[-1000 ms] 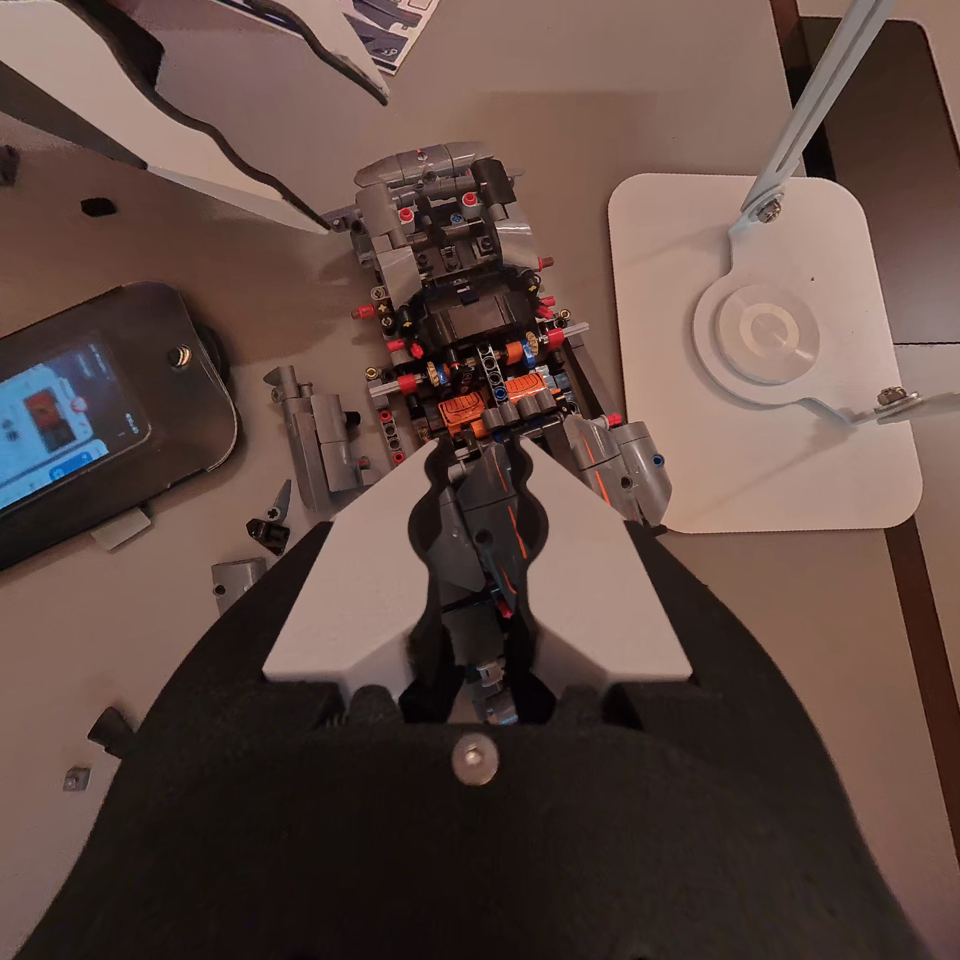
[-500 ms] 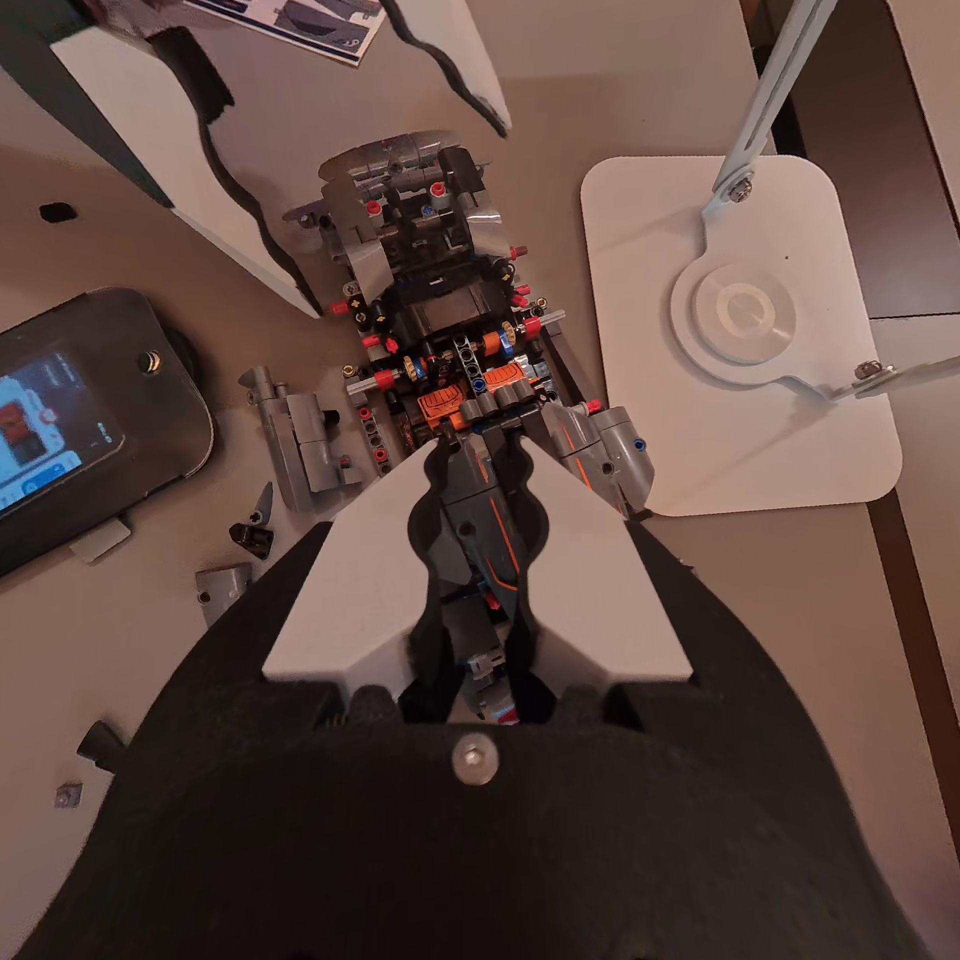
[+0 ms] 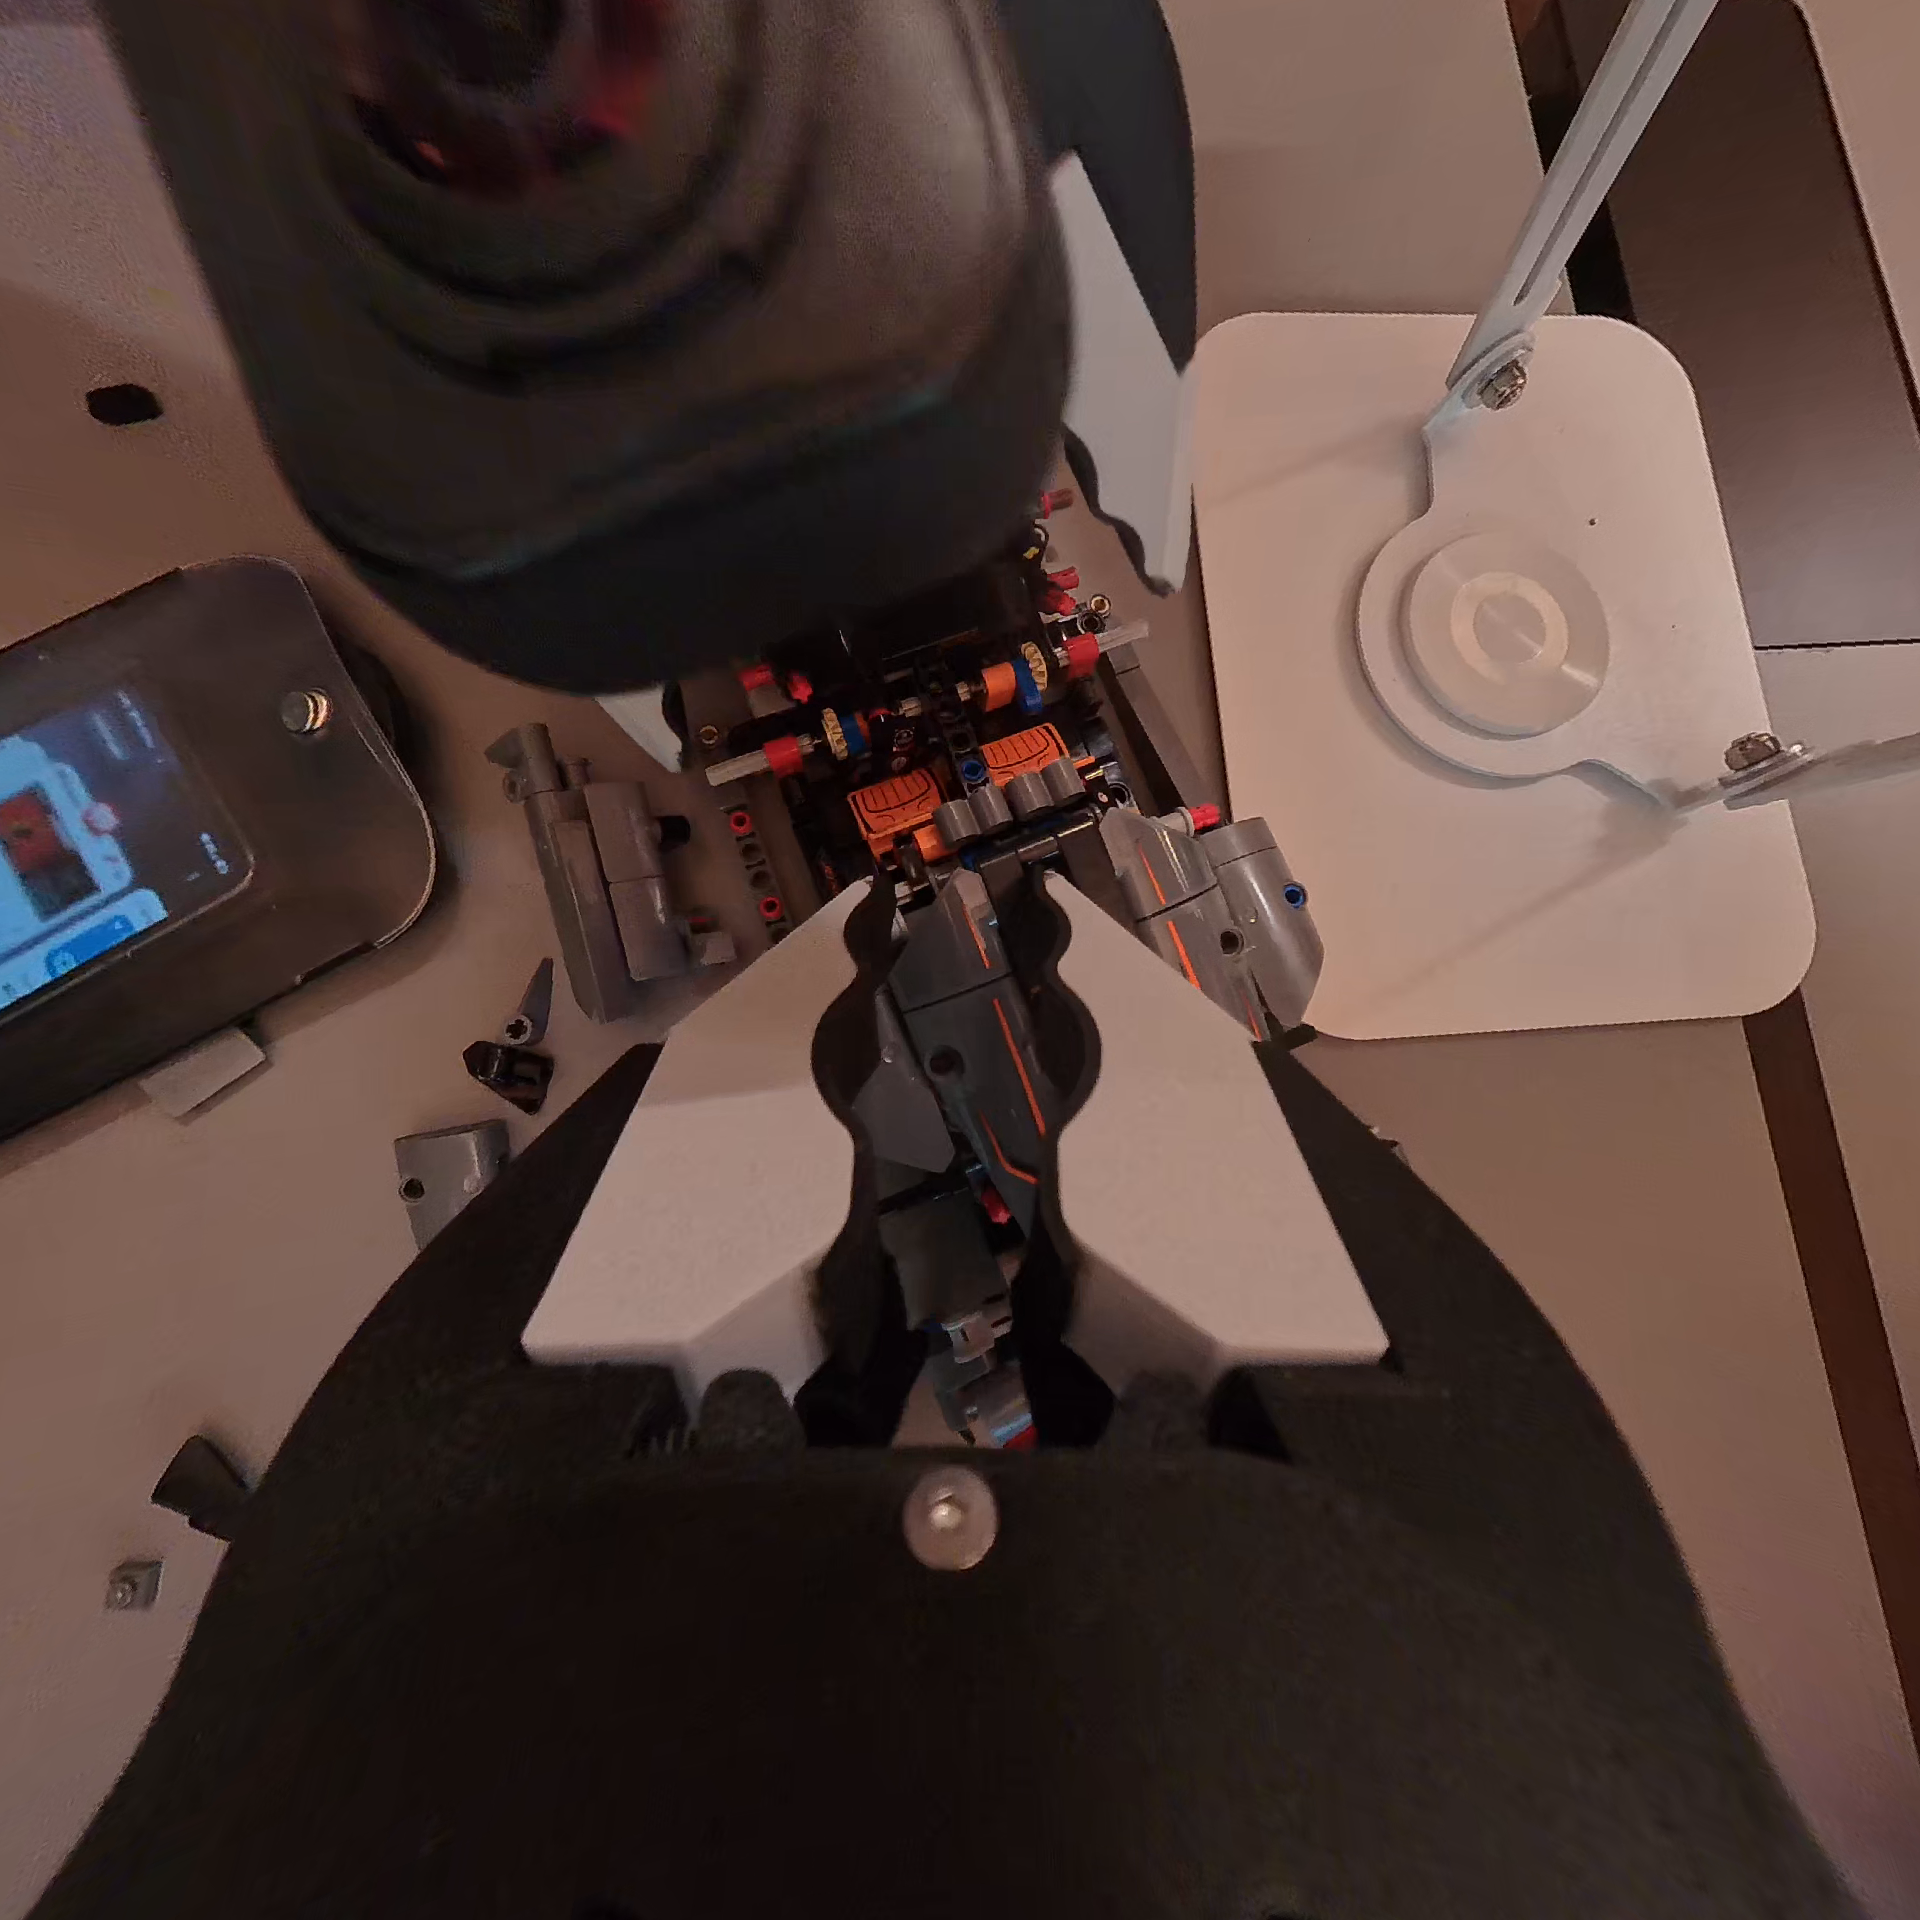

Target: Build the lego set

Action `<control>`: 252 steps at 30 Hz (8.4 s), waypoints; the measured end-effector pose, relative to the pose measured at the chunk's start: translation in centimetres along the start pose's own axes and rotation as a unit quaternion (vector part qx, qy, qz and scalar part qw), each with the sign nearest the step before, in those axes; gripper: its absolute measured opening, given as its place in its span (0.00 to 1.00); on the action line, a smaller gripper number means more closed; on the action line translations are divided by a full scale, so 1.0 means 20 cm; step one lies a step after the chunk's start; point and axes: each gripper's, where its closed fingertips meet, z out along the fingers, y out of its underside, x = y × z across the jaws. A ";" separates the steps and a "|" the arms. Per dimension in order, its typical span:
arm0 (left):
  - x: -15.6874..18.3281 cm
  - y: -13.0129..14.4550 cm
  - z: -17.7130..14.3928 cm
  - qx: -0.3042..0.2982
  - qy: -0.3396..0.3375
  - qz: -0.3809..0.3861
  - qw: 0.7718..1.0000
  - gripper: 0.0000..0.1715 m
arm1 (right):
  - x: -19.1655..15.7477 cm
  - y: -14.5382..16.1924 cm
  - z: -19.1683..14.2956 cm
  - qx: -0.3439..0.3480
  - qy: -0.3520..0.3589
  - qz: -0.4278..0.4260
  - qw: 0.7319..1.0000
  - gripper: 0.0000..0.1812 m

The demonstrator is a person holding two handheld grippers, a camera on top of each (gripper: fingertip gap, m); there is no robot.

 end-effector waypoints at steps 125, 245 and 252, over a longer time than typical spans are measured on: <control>0.11 0.20 -0.19 0.052 -0.316 -0.127 0.939 0.07 | -0.03 -0.02 0.02 0.003 0.002 -0.017 1.000 0.12; 0.05 0.30 -0.10 0.193 -0.148 -0.440 0.864 0.07 | -0.07 -0.02 0.05 -0.001 -0.007 -0.023 1.000 0.11; 0.05 0.32 -0.10 0.098 -0.247 -0.336 0.903 0.06 | -0.07 -0.02 0.05 -0.001 -0.008 -0.023 1.000 0.11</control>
